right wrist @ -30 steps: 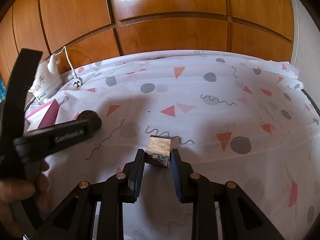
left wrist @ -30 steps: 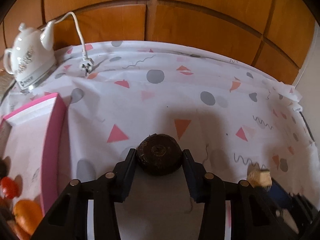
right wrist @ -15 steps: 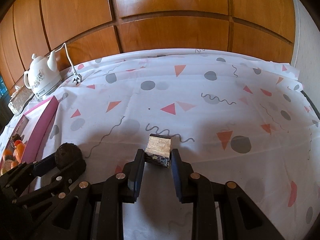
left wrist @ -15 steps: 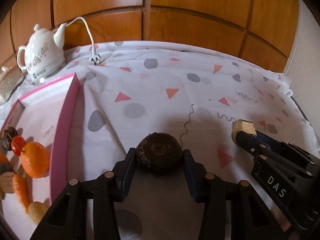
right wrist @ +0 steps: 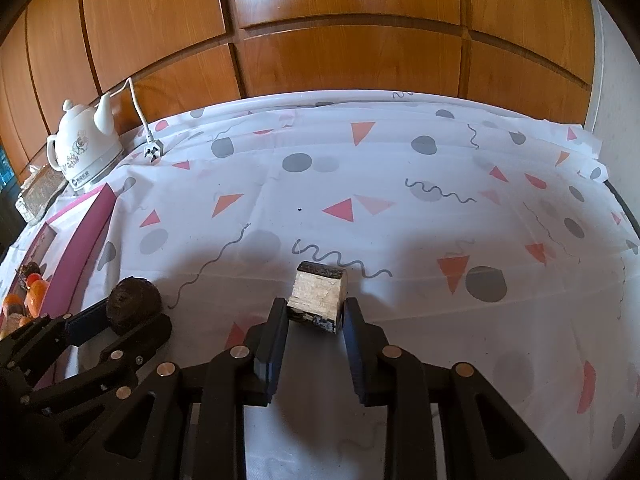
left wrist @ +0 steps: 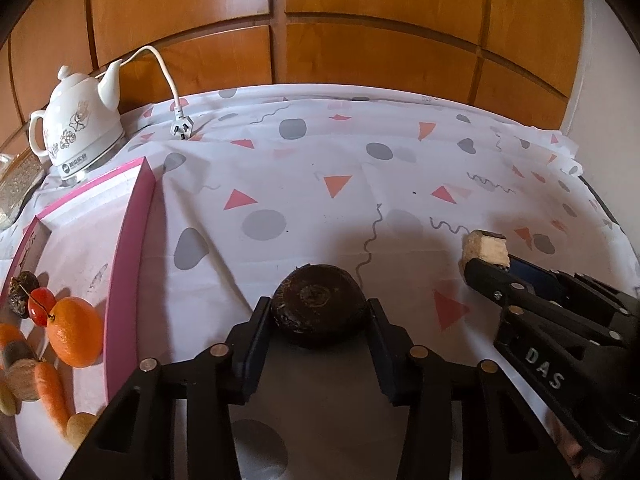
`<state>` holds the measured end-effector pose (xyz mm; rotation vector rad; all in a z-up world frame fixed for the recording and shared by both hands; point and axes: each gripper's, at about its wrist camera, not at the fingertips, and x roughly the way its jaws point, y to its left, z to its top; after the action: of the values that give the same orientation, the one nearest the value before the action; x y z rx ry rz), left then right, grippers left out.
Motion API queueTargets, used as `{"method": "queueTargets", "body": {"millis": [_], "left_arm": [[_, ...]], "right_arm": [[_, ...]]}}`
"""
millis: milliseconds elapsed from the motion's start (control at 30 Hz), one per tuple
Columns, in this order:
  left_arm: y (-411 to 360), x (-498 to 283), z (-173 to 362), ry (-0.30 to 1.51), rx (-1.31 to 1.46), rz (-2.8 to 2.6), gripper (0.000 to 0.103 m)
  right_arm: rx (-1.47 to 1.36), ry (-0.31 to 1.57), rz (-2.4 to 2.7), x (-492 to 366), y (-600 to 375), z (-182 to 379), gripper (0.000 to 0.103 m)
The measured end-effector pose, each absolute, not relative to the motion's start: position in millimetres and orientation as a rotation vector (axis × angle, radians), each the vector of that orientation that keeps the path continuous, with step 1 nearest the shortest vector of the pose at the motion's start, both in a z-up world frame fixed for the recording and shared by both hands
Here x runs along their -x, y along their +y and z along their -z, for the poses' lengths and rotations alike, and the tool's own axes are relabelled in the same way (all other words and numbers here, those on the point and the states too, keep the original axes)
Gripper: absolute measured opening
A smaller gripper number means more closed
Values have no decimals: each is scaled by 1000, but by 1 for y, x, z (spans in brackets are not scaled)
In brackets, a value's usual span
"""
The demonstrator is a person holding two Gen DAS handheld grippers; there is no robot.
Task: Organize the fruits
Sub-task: 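Drop the dark round piece into the tray while the right tool carries the wood block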
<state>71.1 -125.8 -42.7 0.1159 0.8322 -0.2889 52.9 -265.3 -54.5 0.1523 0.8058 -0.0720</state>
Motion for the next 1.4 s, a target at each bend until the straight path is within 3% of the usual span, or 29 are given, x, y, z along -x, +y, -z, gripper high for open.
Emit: {"method": "queueTargets", "body": {"millis": [633, 1400], "left_arm": [[-109, -33, -6, 759, -37, 342, 46], [-22, -22, -54, 680, 56, 199, 46]], "right_arm": [[-99, 812, 88, -52, -260, 56, 28], [-118, 813, 77, -51, -261, 57, 28]]}}
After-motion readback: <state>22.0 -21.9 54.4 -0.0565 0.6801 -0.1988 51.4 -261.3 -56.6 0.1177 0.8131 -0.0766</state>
